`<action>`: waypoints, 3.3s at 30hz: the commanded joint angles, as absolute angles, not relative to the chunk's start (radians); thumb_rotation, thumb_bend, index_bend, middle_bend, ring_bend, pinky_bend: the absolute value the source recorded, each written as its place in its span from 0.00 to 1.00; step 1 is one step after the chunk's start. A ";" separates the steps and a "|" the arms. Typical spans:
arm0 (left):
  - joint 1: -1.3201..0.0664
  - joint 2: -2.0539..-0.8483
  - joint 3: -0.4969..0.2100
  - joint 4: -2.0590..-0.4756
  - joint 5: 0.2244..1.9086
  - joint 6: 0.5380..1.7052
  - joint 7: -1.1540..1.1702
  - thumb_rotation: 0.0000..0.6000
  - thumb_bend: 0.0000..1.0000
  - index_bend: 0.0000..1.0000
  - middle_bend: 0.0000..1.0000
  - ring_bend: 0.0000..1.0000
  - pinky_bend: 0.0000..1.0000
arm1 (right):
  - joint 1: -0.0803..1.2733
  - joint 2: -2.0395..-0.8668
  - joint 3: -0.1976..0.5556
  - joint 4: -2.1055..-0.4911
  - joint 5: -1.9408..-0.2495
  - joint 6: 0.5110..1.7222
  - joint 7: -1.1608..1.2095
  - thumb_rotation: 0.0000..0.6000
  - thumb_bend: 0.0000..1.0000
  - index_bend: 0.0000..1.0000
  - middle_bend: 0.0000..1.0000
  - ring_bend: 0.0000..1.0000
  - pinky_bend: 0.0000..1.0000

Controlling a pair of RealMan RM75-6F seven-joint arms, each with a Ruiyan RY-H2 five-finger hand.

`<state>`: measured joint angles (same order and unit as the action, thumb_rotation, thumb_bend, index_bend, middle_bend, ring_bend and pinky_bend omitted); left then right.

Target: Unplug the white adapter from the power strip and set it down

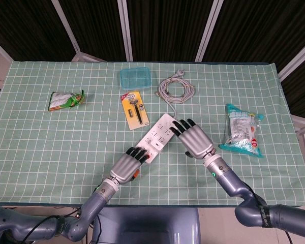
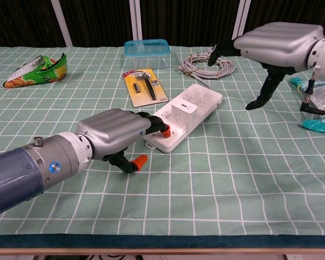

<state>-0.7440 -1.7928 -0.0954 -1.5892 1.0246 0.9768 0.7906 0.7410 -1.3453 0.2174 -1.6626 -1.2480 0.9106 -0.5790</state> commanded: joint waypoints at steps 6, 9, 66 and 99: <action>-0.750 -1.795 -0.089 -1.576 1.029 0.978 0.775 1.00 0.48 0.19 0.16 0.08 0.16 | 0.781 -1.407 0.178 -1.581 -1.353 0.883 -0.490 1.00 0.10 0.23 0.20 0.21 0.25; -0.752 -1.795 -0.087 -1.571 1.029 0.979 0.769 1.00 0.48 0.19 0.16 0.08 0.16 | 0.791 -1.432 0.171 -1.545 -1.379 0.882 -0.458 1.00 0.10 0.25 0.21 0.22 0.25; -0.773 -1.812 -0.058 -1.501 1.038 0.958 0.687 1.00 0.48 0.19 0.16 0.08 0.16 | 0.908 -1.673 0.178 -1.247 -1.356 0.849 -0.371 1.00 0.12 0.35 0.26 0.25 0.30; -0.777 -1.833 -0.049 -1.478 1.041 0.952 0.678 1.00 0.48 0.19 0.16 0.08 0.16 | 0.911 -1.727 0.153 -1.142 -1.355 0.843 -0.307 1.00 0.35 0.49 0.29 0.26 0.32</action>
<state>-0.7772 -1.8333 -0.0488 -1.4778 1.0414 0.9518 0.6777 0.9114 -1.7264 0.1539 -1.1426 -1.3542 0.8424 -0.3070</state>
